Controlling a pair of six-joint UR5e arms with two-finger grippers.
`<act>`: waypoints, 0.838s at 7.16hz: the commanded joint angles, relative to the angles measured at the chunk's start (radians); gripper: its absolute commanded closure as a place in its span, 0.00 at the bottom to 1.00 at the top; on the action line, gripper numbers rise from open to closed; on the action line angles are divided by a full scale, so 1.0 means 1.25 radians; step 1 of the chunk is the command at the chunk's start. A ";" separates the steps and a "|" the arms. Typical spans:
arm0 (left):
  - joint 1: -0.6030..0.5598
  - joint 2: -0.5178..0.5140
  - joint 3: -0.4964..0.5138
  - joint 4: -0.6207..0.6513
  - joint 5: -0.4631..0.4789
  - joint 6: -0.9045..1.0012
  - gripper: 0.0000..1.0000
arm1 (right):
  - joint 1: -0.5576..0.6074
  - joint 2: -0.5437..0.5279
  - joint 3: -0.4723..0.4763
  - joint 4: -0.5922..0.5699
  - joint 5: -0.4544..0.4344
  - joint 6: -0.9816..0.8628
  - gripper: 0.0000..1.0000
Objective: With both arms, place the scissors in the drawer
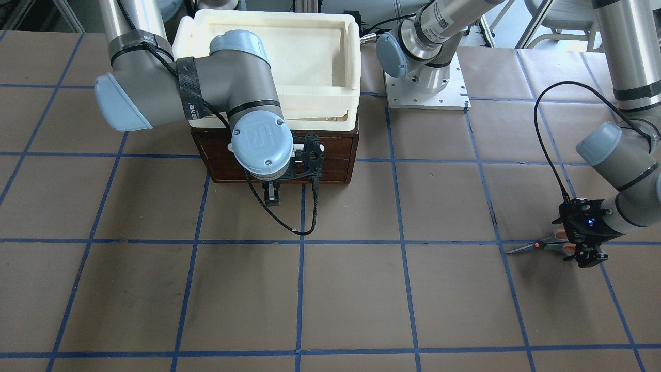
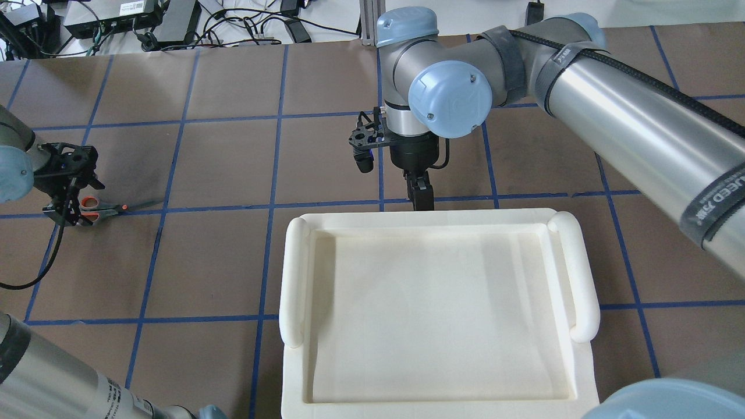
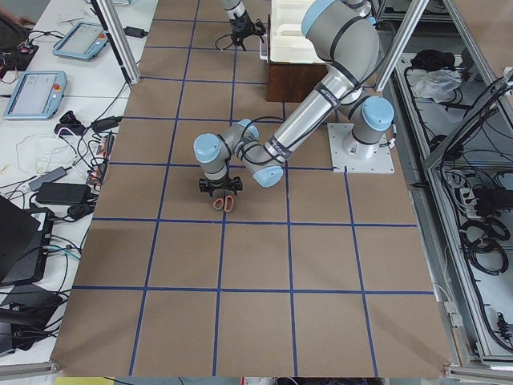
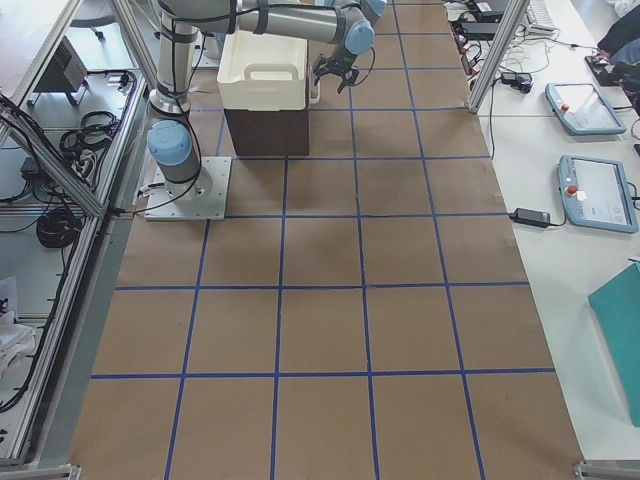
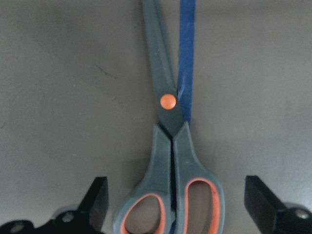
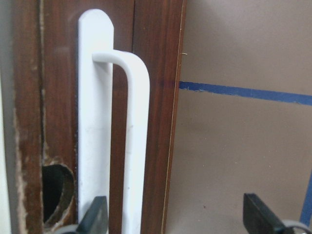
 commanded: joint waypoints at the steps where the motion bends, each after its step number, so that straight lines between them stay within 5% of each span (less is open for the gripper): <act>1: -0.012 -0.001 -0.005 0.006 -0.010 0.001 0.02 | 0.001 0.000 0.028 -0.038 0.003 0.028 0.03; 6: -0.010 -0.009 -0.005 0.006 -0.030 0.034 0.07 | 0.001 0.000 0.054 -0.219 -0.032 0.051 0.00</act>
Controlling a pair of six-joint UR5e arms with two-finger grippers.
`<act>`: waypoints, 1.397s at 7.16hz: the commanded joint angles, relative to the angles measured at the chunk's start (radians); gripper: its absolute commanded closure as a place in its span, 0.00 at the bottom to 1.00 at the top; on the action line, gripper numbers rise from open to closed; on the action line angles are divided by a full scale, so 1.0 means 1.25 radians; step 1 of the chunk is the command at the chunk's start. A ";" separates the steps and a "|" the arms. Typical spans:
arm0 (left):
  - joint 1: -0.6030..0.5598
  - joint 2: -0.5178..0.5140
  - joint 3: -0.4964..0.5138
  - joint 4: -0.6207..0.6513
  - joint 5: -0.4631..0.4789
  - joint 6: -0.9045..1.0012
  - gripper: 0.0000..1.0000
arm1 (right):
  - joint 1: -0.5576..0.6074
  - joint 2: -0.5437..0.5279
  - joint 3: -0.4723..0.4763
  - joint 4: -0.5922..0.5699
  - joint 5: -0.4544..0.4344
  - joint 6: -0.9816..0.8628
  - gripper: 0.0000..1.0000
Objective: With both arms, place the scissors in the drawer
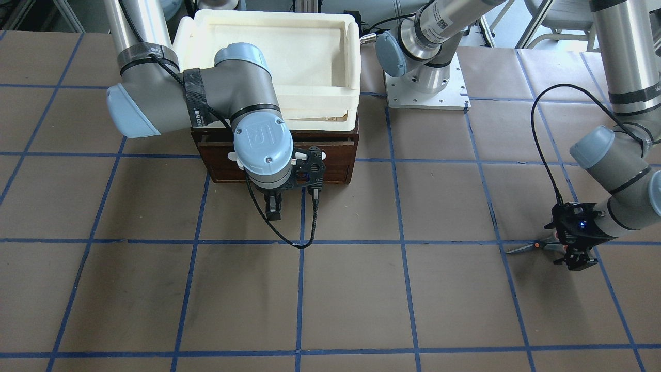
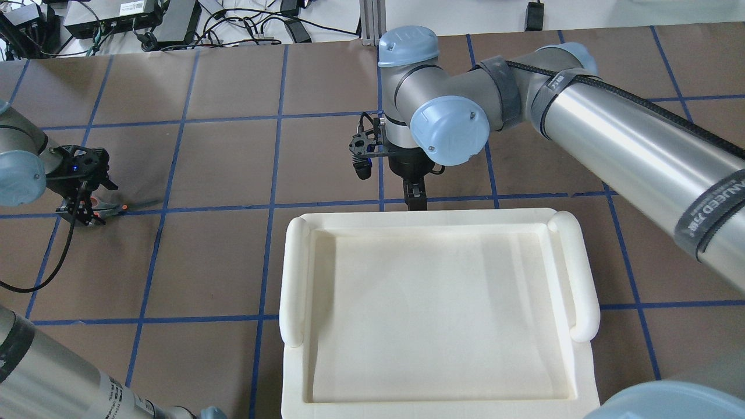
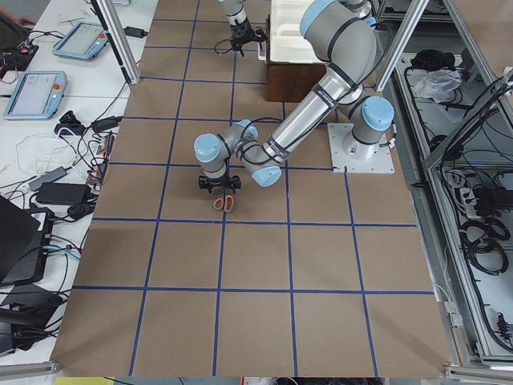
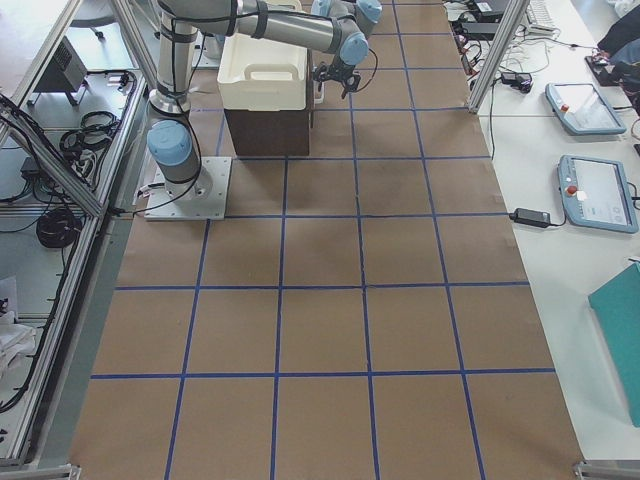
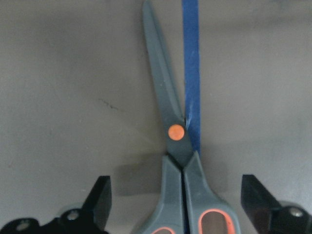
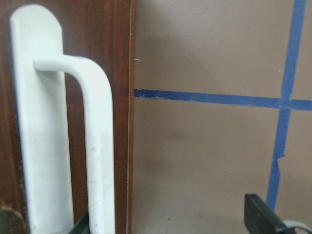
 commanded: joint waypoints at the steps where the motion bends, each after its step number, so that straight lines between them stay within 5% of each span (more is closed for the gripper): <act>1: 0.000 -0.001 -0.001 0.000 -0.001 0.002 0.11 | 0.000 -0.001 -0.008 -0.064 -0.075 0.000 0.00; 7: 0.000 -0.006 -0.001 0.006 -0.001 0.003 0.23 | 0.000 0.014 -0.071 -0.118 -0.089 -0.004 0.00; 10: -0.003 -0.001 -0.001 0.007 -0.001 0.003 0.37 | -0.009 0.050 -0.113 -0.124 -0.085 -0.012 0.00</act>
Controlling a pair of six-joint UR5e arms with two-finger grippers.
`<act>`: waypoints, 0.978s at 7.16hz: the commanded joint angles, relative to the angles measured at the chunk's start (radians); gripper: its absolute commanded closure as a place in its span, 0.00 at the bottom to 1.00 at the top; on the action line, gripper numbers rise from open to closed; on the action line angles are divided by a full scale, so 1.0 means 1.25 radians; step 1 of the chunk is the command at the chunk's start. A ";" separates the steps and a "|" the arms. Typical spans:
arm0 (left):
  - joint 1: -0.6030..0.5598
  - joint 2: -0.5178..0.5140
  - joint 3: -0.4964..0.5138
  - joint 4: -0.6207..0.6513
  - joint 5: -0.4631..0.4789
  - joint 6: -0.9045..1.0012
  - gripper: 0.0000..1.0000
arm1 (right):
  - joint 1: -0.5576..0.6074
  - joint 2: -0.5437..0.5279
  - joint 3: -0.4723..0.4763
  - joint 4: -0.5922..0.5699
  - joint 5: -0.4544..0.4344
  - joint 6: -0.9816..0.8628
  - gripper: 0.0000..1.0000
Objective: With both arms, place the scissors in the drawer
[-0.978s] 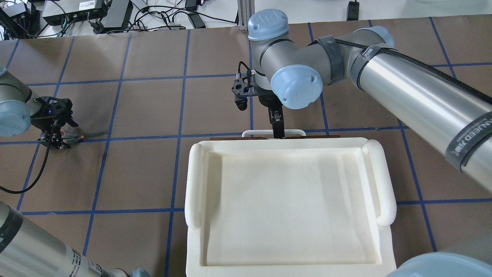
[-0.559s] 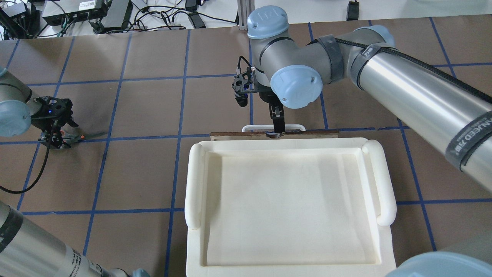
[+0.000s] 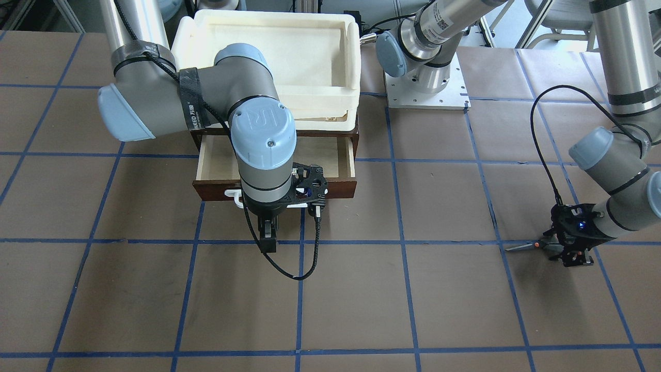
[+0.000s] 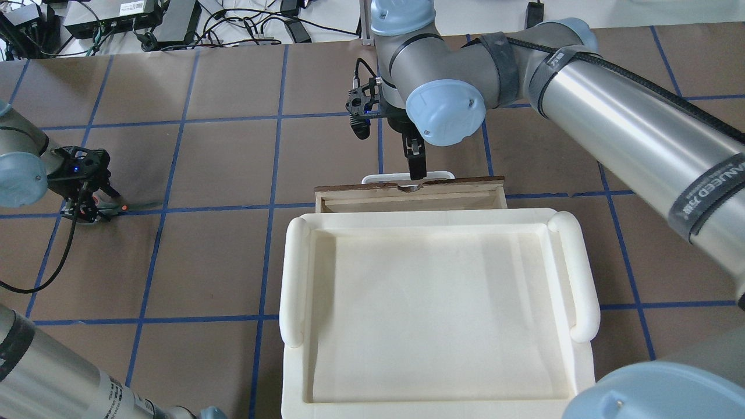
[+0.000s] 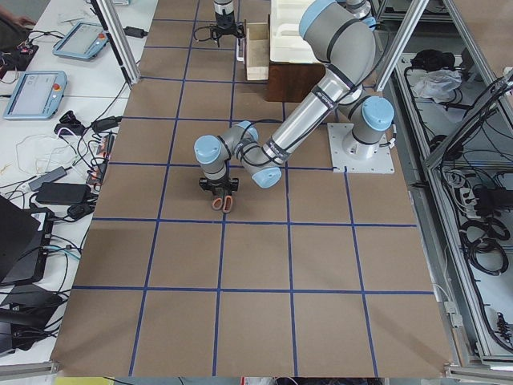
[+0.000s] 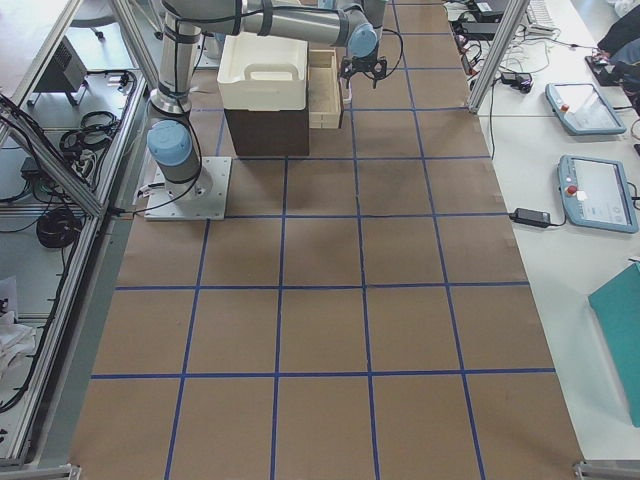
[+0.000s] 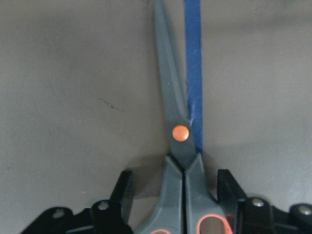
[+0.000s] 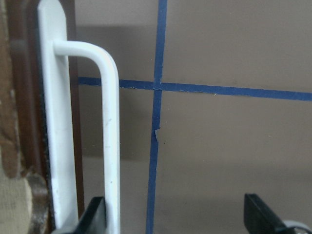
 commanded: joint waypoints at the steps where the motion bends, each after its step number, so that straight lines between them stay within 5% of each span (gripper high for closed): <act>1: -0.002 0.003 0.000 0.000 0.000 0.001 0.38 | -0.004 0.030 -0.036 -0.002 0.000 -0.002 0.00; 7: -0.002 0.005 0.001 0.000 0.000 0.012 0.58 | -0.008 0.071 -0.086 -0.008 -0.005 0.000 0.00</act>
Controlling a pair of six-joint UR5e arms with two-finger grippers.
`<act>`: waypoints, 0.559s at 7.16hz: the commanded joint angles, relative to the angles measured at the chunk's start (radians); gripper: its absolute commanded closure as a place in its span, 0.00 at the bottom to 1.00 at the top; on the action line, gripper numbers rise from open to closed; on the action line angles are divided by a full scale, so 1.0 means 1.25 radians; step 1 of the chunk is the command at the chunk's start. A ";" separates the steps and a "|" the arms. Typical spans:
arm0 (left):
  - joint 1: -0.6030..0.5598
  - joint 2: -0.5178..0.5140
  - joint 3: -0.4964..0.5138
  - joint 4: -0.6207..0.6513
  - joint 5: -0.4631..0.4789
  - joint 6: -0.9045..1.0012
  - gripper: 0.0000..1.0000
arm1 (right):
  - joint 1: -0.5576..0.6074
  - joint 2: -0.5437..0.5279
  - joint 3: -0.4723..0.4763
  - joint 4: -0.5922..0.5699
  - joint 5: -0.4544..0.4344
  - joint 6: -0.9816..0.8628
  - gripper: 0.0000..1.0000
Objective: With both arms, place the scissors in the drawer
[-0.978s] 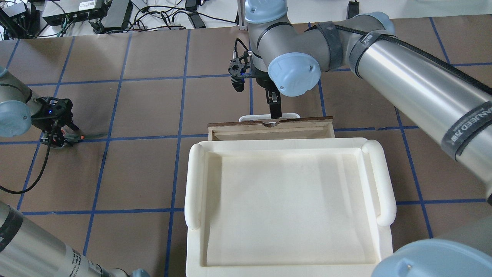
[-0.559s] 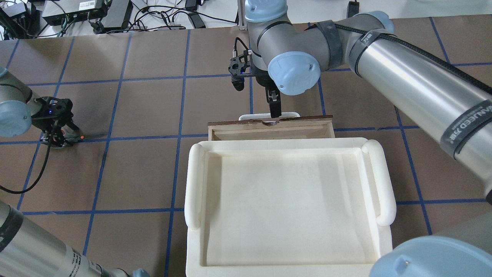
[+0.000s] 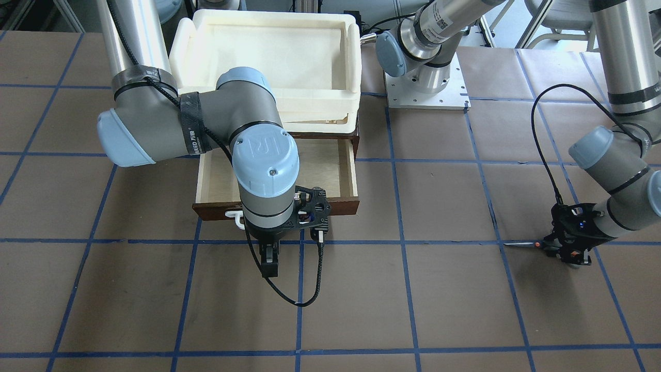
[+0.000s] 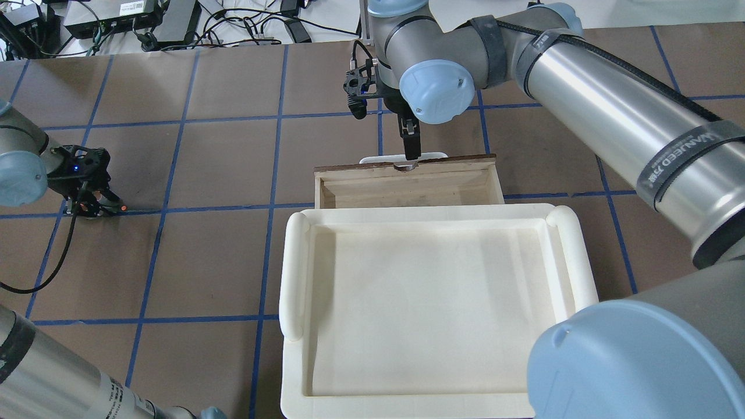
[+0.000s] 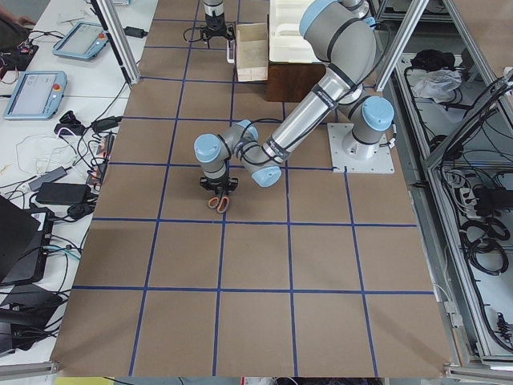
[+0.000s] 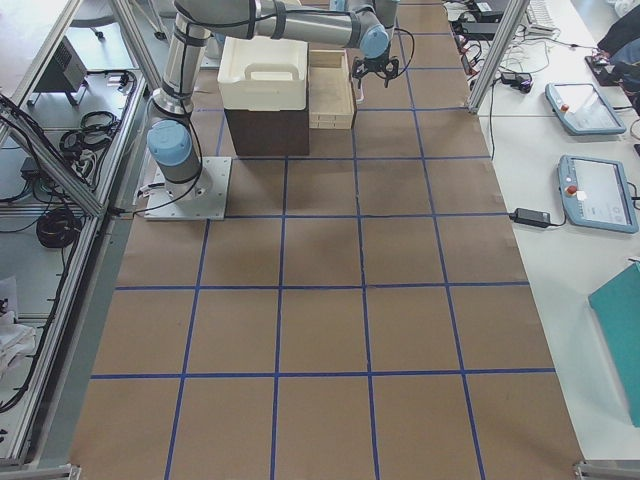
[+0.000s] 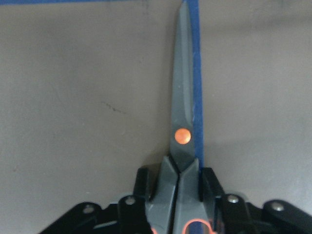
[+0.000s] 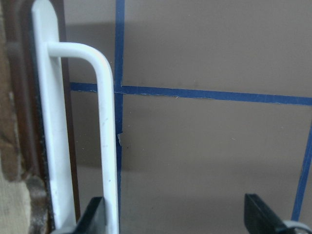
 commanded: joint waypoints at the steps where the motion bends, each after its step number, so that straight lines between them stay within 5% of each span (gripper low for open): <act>1: 0.000 0.004 0.001 0.000 0.000 0.001 0.62 | -0.003 0.010 -0.015 -0.005 -0.001 -0.001 0.00; 4: -0.001 0.012 0.002 0.001 0.000 0.003 0.70 | -0.012 0.019 -0.020 -0.029 0.001 -0.006 0.00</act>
